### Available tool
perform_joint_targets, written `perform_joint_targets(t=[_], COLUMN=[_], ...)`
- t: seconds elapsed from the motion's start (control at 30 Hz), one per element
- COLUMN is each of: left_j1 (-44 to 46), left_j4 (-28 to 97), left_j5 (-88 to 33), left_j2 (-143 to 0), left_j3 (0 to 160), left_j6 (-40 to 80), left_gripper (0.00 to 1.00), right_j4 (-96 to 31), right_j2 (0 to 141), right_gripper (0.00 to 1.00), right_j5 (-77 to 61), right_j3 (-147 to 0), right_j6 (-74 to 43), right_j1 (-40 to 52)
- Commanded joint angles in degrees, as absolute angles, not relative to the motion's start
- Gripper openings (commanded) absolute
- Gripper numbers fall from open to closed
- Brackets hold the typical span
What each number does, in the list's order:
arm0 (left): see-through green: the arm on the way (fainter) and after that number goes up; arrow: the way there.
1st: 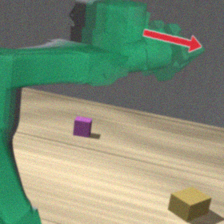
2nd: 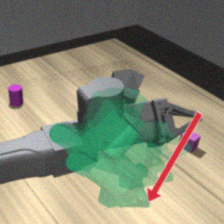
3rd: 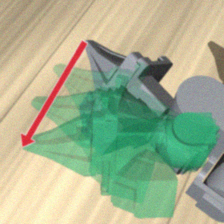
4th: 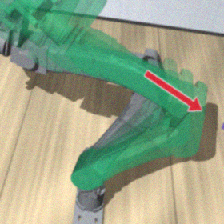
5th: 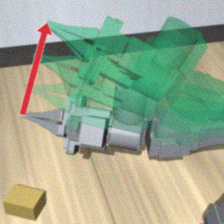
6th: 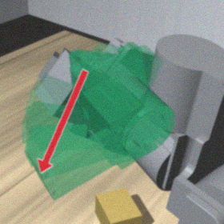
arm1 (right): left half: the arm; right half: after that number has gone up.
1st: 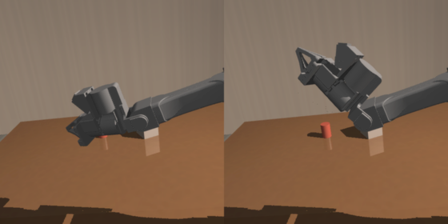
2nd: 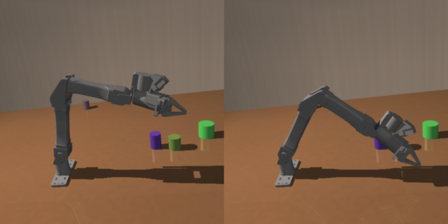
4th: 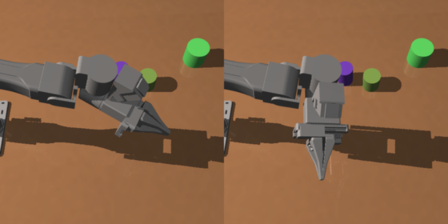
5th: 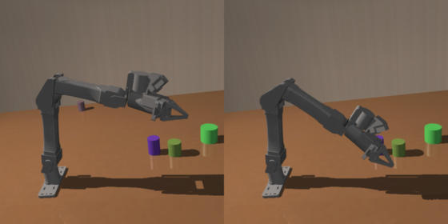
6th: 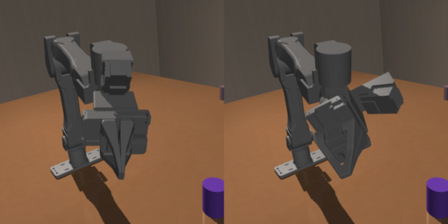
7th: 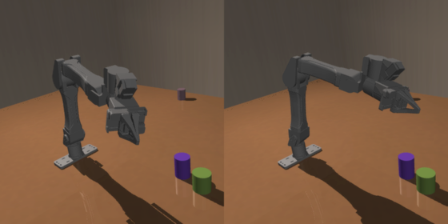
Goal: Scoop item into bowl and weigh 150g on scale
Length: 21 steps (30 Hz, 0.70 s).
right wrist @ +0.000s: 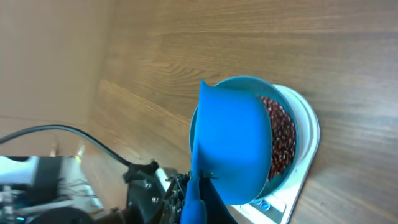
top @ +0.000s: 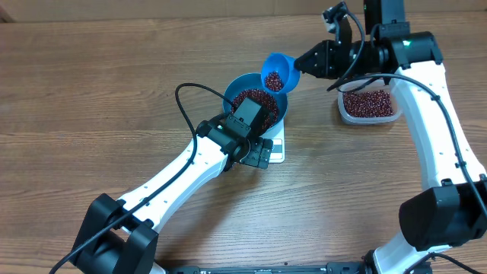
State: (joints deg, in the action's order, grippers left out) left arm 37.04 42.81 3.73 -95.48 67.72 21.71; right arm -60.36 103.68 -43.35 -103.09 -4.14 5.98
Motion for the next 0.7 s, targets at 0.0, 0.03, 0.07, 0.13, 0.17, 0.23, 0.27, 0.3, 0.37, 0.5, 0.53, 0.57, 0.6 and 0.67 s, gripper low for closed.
perform_joint_targets(t=[0.0, 0.03, 0.07, 0.13, 0.17, 0.23, 0.27, 0.3, 0.37, 0.5, 0.53, 0.57, 0.6, 0.67], left_j1=[36.8, 36.8, 36.8, 36.8, 36.8, 36.8, 36.8, 36.8, 36.8, 36.8, 36.8, 36.8, 36.8, 36.8], left_j4=[42.8, 42.8, 42.8, 42.8, 42.8, 42.8, 42.8, 42.8, 42.8, 42.8, 42.8, 42.8, 42.8, 42.8], left_j5=[4.6, 4.6, 4.7, 4.6, 4.6, 4.7, 4.6, 4.6, 4.7, 4.6, 4.6, 4.6, 4.6, 4.6], left_j2=[-95.7, -95.7, -95.7, -95.7, -95.7, -95.7, -95.7, -95.7, -95.7, -95.7, -95.7, -95.7, -95.7, -95.7], left_j3=[67.4, 67.4, 67.4, 67.4, 67.4, 67.4, 67.4, 67.4, 67.4, 67.4, 67.4, 67.4, 67.4, 67.4], left_j6=[21.9, 21.9, 21.9, 21.9, 21.9, 21.9, 21.9, 21.9, 21.9, 21.9, 21.9, 21.9, 21.9, 21.9], left_gripper=[1.00, 0.99, 0.99, 1.00, 1.00, 0.99, 1.00, 1.00, 0.99, 0.99, 0.99, 1.00, 1.00, 1.00], right_j4=[-61.5, -61.8, -62.2, -62.8, -63.2, -63.9, -64.1, -64.2, -64.2, -64.2, -64.2, -64.2, -64.2, -64.2], right_j2=[103.5, 103.5, 103.5, 103.5, 103.5, 103.5, 103.5, 103.5, 103.5, 103.5, 103.5, 103.5, 103.5, 103.5], right_gripper=[0.04, 0.04, 0.04, 0.04, 0.04, 0.04, 0.04, 0.04, 0.04, 0.04, 0.04, 0.04, 0.04, 0.04], right_j5=[-48.8, -49.6, -50.9, -52.8, -52.9, -52.8, -52.8, -52.6, -52.3, -47.7, -46.6, -45.2, -43.0, -37.3], right_j3=[-105.1, -105.1, -105.1, -105.1, -105.1, -105.1, -105.1, -105.1, -105.1, -105.1, -105.1, -105.1, -105.1, -105.1], right_j6=[-5.0, -5.0, -4.9, -4.9, -4.9, -4.9, -4.6, -4.4, -4.1, -4.1, -4.1, -4.1, -4.0, -4.0], right_j1=[1.7, 0.9, -0.4, -2.5, -3.4, -4.7, -5.0, -5.0, -4.8, -2.3, -1.5, -0.6, 0.6, 3.2])
